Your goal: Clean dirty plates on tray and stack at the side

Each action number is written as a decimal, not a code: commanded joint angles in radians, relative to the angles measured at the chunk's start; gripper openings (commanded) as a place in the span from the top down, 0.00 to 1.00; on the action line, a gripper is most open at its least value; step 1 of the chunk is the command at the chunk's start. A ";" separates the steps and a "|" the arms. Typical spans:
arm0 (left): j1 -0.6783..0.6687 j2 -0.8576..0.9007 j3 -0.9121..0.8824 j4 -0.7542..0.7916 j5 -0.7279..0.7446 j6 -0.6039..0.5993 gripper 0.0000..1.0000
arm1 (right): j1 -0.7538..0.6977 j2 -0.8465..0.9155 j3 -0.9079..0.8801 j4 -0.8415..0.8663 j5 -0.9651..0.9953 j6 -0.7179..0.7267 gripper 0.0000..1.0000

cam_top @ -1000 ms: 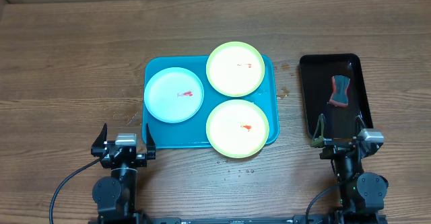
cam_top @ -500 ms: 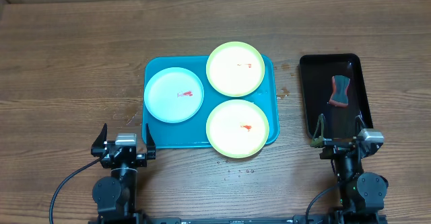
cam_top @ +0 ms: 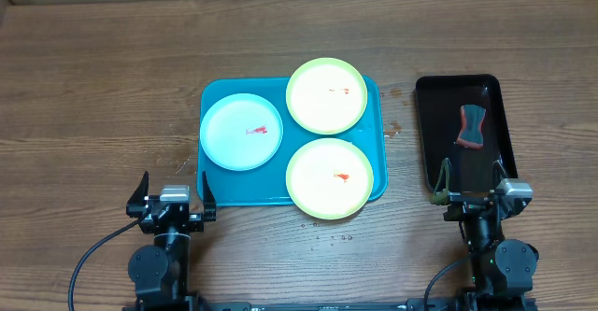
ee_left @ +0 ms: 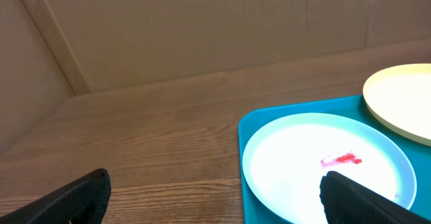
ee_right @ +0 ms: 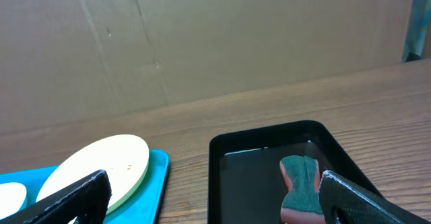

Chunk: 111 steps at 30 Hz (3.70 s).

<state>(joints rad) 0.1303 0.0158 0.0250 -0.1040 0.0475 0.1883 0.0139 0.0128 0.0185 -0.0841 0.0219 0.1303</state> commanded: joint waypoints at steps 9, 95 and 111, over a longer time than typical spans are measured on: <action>-0.006 -0.011 -0.008 0.003 -0.006 0.014 0.01 | 0.005 -0.010 -0.010 0.003 -0.005 0.000 0.00; -0.030 1.312 1.201 -0.737 0.429 -0.085 0.00 | 0.005 1.123 1.056 -0.652 -0.315 0.057 0.00; -0.164 1.532 1.345 -0.861 -0.022 -0.547 0.13 | 0.005 1.275 1.057 -0.704 -0.315 0.110 0.05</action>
<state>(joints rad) -0.0330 1.4868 1.3529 -0.9585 0.0834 -0.2668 0.0139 1.2942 1.0492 -0.7807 -0.2848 0.2306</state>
